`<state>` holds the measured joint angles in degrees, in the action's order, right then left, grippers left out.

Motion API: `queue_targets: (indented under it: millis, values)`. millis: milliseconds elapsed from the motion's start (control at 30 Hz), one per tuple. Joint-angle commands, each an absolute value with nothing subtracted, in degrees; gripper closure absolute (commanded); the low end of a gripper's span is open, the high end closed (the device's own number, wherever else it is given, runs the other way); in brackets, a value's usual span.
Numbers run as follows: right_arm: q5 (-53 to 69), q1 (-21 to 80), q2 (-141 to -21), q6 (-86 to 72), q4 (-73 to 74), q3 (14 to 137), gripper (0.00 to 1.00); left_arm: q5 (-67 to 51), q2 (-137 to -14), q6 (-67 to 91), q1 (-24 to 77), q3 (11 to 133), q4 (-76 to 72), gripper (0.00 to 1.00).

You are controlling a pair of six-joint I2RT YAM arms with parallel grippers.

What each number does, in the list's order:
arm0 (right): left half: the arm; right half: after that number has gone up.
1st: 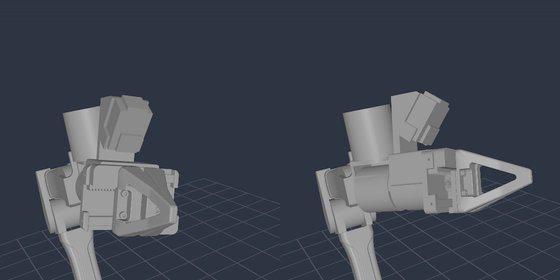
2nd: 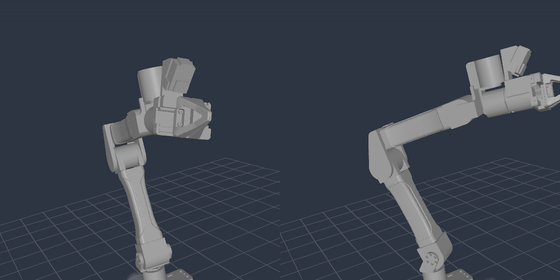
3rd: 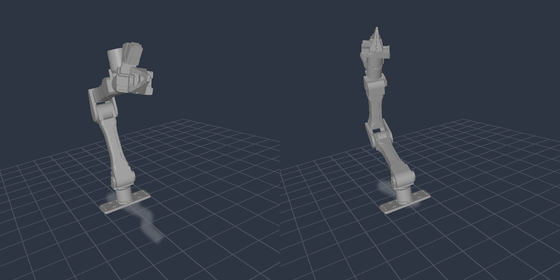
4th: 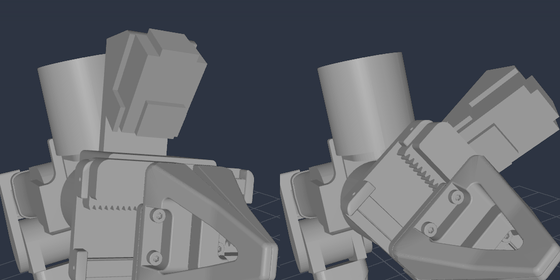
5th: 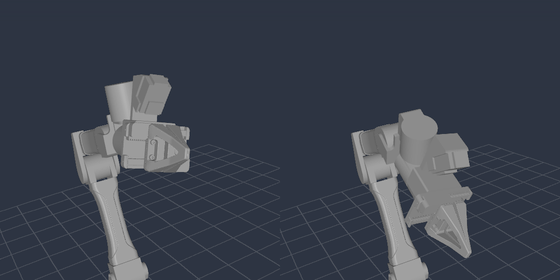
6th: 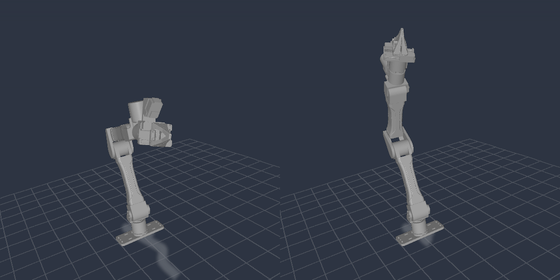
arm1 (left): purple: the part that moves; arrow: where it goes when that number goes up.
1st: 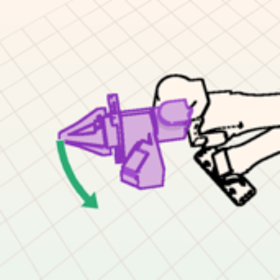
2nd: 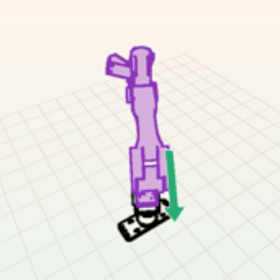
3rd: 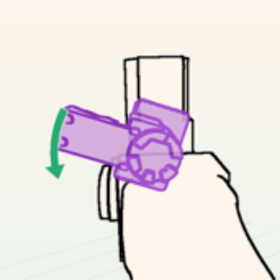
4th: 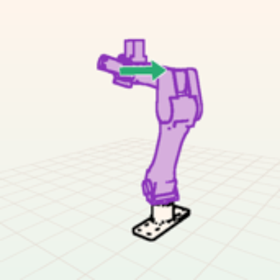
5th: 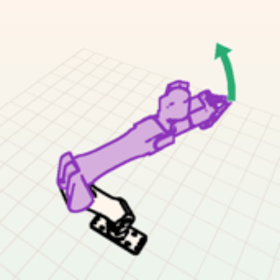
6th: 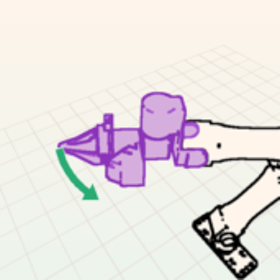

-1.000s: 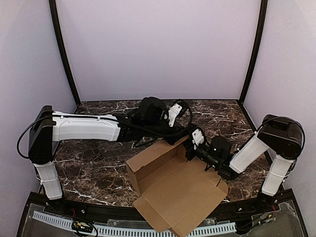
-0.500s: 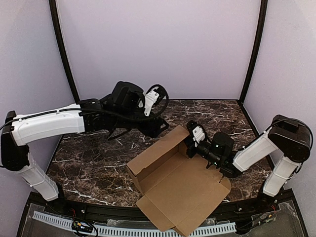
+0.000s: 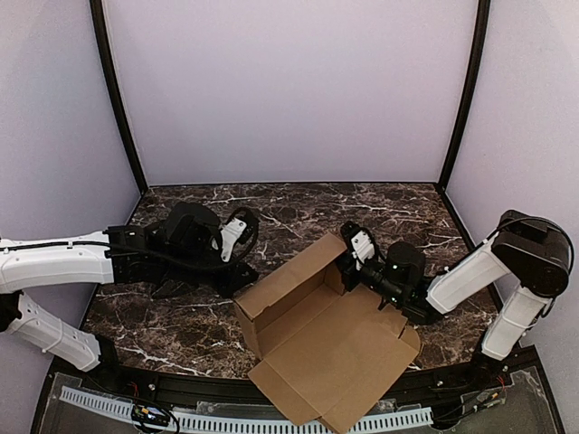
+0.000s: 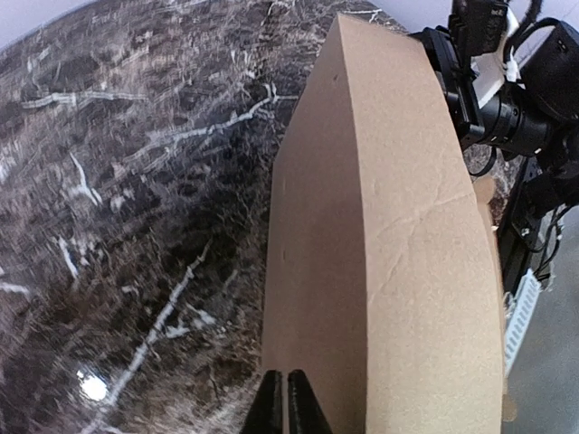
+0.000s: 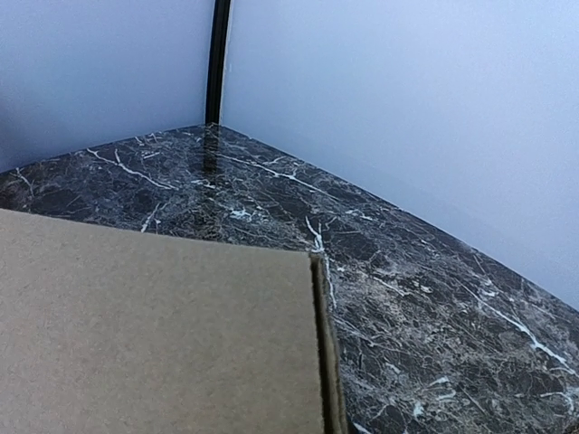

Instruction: Fold the paper box

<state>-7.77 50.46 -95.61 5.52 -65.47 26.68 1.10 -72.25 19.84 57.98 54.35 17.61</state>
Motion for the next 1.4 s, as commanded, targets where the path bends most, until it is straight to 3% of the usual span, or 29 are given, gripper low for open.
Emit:
queue_targets:
  millis: [0, 100, 300, 567, 800, 933, 1100, 1367]
  values:
    - [-8.2, 50.1, -95.1, 4.8, -63.2, 26.6, 0.78, -2.6, -70.1, 23.9, 57.9, 52.0, 15.6, 0.99]
    - [-8.1, 50.2, -94.8, 4.0, -61.9, 26.8, 0.63, -3.1, -69.0, 24.7, 58.1, 51.6, 15.5, 0.99]
    - [-8.9, 50.5, -94.2, 2.1, -60.2, 26.2, 0.43, 0.4, -64.8, 24.3, 58.2, 52.4, 18.7, 0.99]
    - [-8.2, 52.3, -82.6, 3.6, -41.8, 25.7, 0.24, 11.5, -56.4, 25.8, 58.3, 52.6, 30.4, 0.99]
    - [-0.7, 53.3, -66.0, 4.6, -9.4, 33.4, 0.2, 9.4, -51.4, 32.3, 58.3, 48.0, 34.9, 0.99]
    - [7.0, 55.0, -60.0, 3.0, 2.4, 40.5, 0.24, 1.8, -50.0, 39.0, 58.3, 41.2, 31.0, 0.99]
    - [8.1, 60.0, -60.9, 1.3, 6.0, 49.6, 0.34, -10.8, -51.0, 46.7, 58.3, 31.3, 16.0, 0.99]
    - [9.0, 64.5, -73.1, -5.8, 3.0, 59.0, 0.73, -18.5, -53.9, 51.6, 58.7, 26.5, 1.0, 0.99]
